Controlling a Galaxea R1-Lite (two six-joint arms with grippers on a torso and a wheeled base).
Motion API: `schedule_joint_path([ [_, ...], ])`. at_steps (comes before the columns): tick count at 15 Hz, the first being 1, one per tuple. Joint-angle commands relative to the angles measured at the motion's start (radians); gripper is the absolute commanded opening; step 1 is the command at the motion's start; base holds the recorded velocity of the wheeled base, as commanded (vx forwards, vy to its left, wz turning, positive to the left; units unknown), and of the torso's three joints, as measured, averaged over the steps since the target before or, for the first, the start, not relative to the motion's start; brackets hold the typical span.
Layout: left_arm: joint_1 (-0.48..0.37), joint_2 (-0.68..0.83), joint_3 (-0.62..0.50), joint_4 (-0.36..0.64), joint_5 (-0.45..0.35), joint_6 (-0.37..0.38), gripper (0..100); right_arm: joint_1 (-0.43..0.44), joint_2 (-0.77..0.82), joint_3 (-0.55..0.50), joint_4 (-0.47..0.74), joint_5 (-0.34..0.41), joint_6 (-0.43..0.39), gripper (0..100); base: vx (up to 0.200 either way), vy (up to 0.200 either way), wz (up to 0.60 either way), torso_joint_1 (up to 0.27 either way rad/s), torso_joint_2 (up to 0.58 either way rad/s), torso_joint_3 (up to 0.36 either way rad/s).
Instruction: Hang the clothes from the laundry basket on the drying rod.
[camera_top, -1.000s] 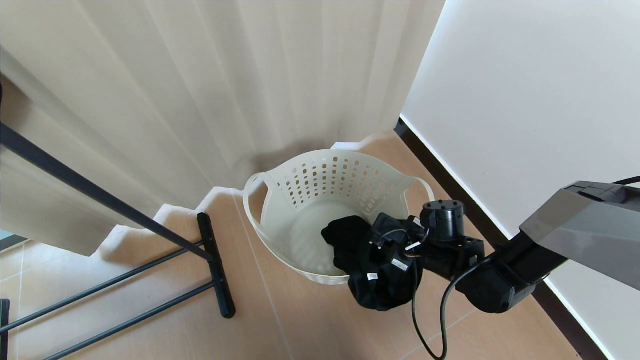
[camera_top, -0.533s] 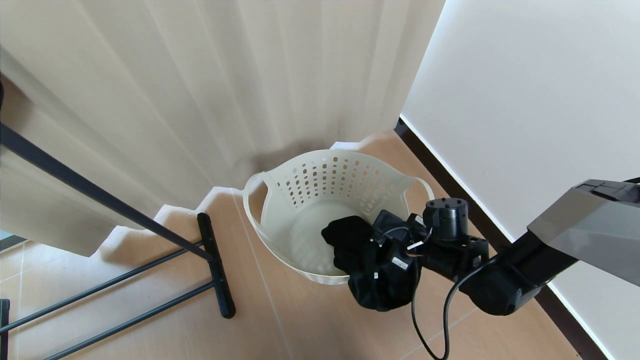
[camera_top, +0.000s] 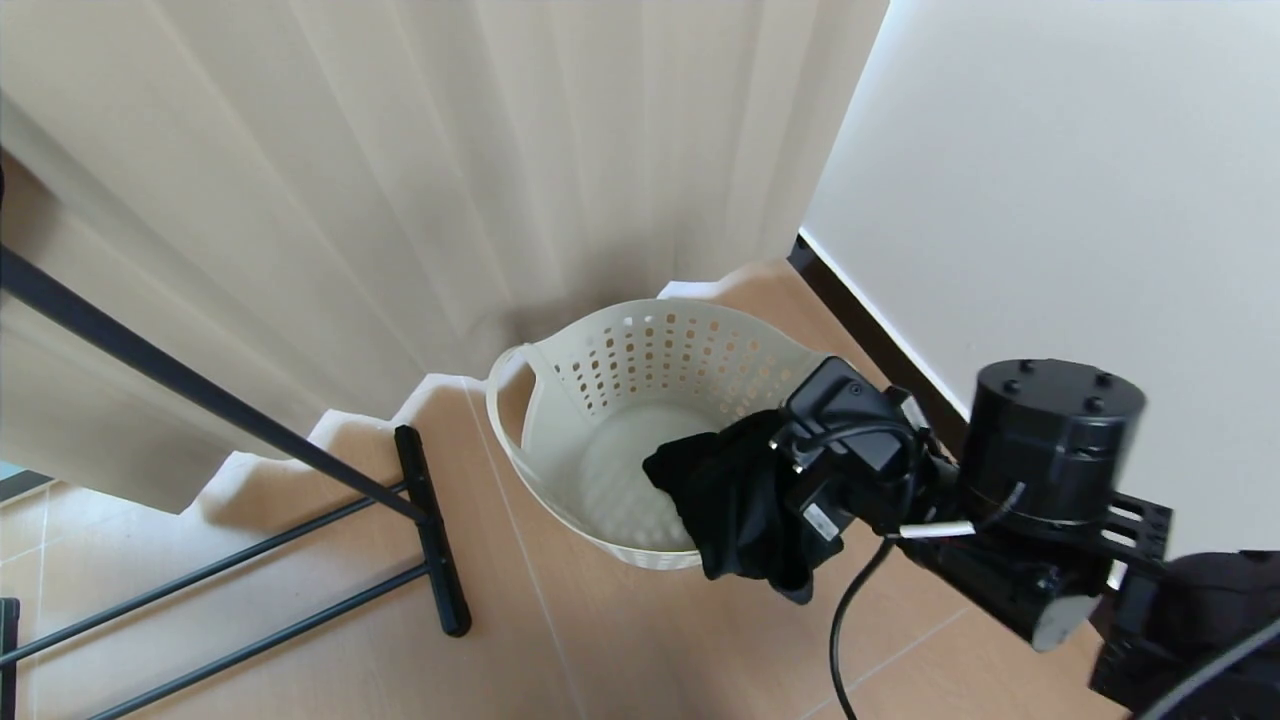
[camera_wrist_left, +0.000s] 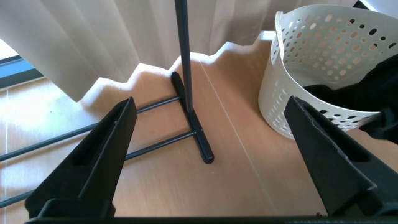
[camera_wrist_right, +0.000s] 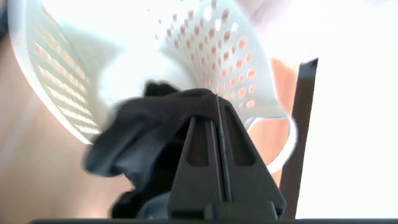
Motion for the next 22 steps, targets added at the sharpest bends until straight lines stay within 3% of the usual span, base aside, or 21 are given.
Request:
schedule_joint_path([
  [1,0.000,0.001,0.000,0.000,0.000,0.000,100,0.132,-0.199,0.084,-0.006,-0.042,0.017,0,0.000,0.000,0.00,0.000,0.00,0.000],
  [2,0.000,0.001,0.000,0.000,0.000,0.000,100,0.187,-0.258,0.110,-0.004,-0.044,0.017,0,0.000,0.000,0.00,0.000,0.00,0.000],
  [4,0.000,0.001,0.000,0.000,0.000,0.000,100,0.211,-0.320,0.160,-0.006,-0.041,0.019,0,0.000,0.000,0.00,0.000,0.00,0.000],
  [16,0.000,0.001,0.000,0.003,-0.004,-0.002,100,0.208,-0.292,0.151,-0.010,-0.042,0.082,0,0.000,0.000,0.00,0.000,0.00,0.000],
  [22,0.000,0.001,0.000,0.003,-0.004,-0.003,100,0.193,-0.294,0.153,-0.009,-0.039,0.083,0,0.000,0.000,0.00,0.001,0.00,0.165],
])
